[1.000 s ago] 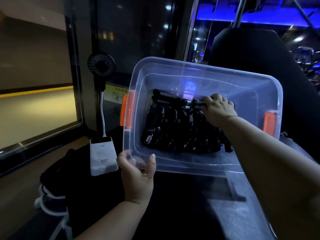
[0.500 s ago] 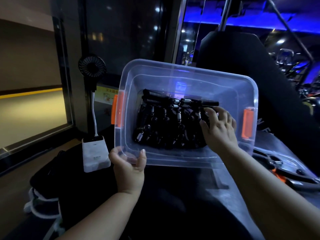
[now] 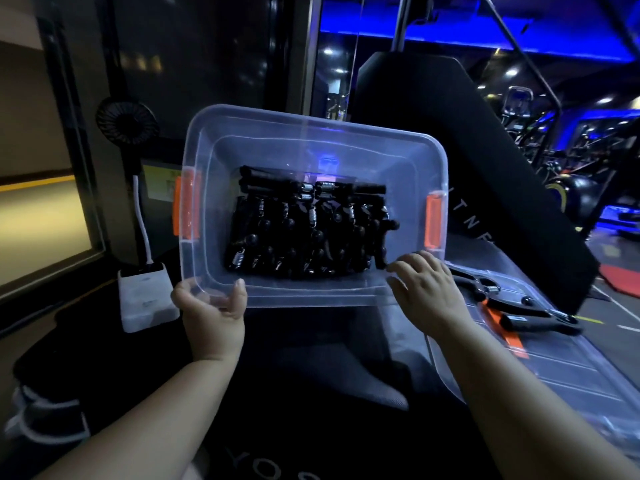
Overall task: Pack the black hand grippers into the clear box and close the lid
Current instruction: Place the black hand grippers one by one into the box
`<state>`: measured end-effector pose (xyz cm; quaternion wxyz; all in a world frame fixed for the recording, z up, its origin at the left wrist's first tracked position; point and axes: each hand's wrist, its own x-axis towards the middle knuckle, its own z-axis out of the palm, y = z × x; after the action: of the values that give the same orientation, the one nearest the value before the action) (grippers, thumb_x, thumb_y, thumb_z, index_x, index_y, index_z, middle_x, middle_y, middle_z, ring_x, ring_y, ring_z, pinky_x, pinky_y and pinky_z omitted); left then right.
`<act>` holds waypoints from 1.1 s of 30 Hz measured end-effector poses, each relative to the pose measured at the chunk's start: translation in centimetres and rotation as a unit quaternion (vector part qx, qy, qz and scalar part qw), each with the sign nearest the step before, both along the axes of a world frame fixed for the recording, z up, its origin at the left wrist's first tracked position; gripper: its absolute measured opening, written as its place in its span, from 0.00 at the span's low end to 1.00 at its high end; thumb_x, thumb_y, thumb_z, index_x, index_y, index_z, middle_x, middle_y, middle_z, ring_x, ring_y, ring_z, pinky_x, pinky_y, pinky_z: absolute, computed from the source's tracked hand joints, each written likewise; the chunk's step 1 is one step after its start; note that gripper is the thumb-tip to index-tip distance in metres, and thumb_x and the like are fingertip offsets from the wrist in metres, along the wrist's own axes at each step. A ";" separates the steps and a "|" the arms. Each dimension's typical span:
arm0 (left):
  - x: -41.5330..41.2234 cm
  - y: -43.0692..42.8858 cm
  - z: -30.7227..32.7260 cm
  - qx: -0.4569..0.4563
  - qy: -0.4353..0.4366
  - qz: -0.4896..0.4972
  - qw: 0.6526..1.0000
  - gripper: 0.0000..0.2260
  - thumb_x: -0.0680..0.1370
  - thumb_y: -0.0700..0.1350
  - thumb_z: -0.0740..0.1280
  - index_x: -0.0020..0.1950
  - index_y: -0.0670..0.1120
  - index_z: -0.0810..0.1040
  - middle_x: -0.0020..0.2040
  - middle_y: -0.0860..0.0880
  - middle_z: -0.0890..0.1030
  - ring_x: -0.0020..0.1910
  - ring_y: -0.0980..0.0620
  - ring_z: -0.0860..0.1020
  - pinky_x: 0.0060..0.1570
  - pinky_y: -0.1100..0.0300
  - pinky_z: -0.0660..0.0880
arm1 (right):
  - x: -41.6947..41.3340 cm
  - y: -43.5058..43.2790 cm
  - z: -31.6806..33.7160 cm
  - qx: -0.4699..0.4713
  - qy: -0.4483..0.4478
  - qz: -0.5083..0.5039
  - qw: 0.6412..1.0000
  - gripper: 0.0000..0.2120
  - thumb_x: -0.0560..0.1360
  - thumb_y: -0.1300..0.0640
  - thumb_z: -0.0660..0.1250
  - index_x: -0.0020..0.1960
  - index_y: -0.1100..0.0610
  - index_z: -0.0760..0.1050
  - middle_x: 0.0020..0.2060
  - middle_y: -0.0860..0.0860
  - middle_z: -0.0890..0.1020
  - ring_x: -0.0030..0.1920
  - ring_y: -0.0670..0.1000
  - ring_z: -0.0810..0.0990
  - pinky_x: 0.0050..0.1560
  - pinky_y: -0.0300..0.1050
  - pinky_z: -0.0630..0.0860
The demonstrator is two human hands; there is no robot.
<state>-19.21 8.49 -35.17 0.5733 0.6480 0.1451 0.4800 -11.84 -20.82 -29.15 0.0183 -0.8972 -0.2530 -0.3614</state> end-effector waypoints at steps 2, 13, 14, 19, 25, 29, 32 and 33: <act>0.0 0.0 0.0 -0.005 0.001 0.000 1.000 0.27 0.74 0.44 0.71 0.65 0.36 0.60 0.34 0.53 0.72 0.33 0.59 0.72 0.36 0.67 0.67 | -0.3 -0.4 -0.1 0.009 -0.005 0.009 1.000 0.11 0.76 0.51 0.65 0.52 0.57 0.80 0.49 0.52 0.81 0.55 0.59 0.77 0.54 0.53 0.74; -0.1 -0.1 0.1 -0.012 0.001 -0.007 1.000 0.28 0.74 0.43 0.71 0.65 0.35 0.60 0.33 0.53 0.71 0.32 0.60 0.70 0.32 0.78 0.65 | -0.1 -6.7 -0.3 0.151 -0.023 -0.048 0.987 0.14 0.71 0.55 0.74 0.54 0.59 0.79 0.50 0.58 0.80 0.50 0.62 0.77 0.51 0.54 0.73; -0.1 -0.1 0.1 -0.013 0.001 -0.008 1.000 0.28 0.74 0.44 0.71 0.66 0.35 0.59 0.34 0.53 0.71 0.32 0.61 0.70 0.33 0.78 0.65 | 0.0 -7.7 -0.5 0.169 -0.001 -0.088 0.982 0.14 0.73 0.54 0.72 0.56 0.59 0.78 0.52 0.58 0.80 0.53 0.63 0.77 0.53 0.54 0.72; -0.2 -0.2 0.1 -0.014 0.002 -0.008 1.000 0.28 0.74 0.44 0.71 0.66 0.36 0.59 0.34 0.53 0.71 0.32 0.61 0.70 0.35 0.73 0.64 | 0.4 -12.7 -2.1 0.204 0.180 -0.338 0.901 0.18 0.77 0.43 0.58 0.62 0.51 0.75 0.62 0.57 0.75 0.64 0.59 0.70 0.61 0.55 0.66; -0.3 -0.3 0.1 -0.012 0.003 -0.006 1.000 0.28 0.74 0.44 0.70 0.66 0.36 0.59 0.36 0.50 0.73 0.35 0.51 0.72 0.40 0.61 0.69 | 0.7 -13.7 -3.2 0.214 0.275 -0.338 0.874 0.20 0.80 0.49 0.55 0.61 0.60 0.76 0.64 0.61 0.74 0.66 0.61 0.69 0.65 0.52 0.67; -0.4 -0.3 0.2 -0.018 0.005 -0.006 1.000 0.28 0.74 0.44 0.70 0.66 0.36 0.59 0.35 0.50 0.72 0.35 0.50 0.72 0.43 0.57 0.68 | 0.4 -13.3 -2.9 0.241 0.266 -0.341 0.869 0.20 0.80 0.50 0.56 0.59 0.64 0.76 0.61 0.65 0.75 0.63 0.63 0.71 0.62 0.50 0.68; -0.4 -0.3 0.2 -0.023 0.000 -0.005 1.000 0.28 0.74 0.44 0.71 0.65 0.36 0.59 0.35 0.49 0.72 0.35 0.50 0.72 0.43 0.57 0.68 | -0.1 -12.8 -2.7 0.234 0.273 -0.338 0.870 0.19 0.80 0.51 0.57 0.58 0.63 0.77 0.58 0.65 0.77 0.60 0.63 0.74 0.57 0.49 0.69; -0.4 -0.3 0.2 -0.024 -0.001 -0.005 1.000 0.28 0.74 0.44 0.71 0.65 0.36 0.60 0.35 0.50 0.72 0.36 0.49 0.72 0.43 0.57 0.67 | -0.3 -12.7 -2.7 0.233 0.275 -0.334 0.871 0.18 0.80 0.50 0.57 0.57 0.63 0.78 0.58 0.64 0.78 0.59 0.62 0.75 0.56 0.49 0.69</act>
<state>-19.59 8.15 -34.94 0.5912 0.6339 0.1530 0.4745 -12.14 -33.50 -31.87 0.1732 -0.9611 0.1688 -0.1334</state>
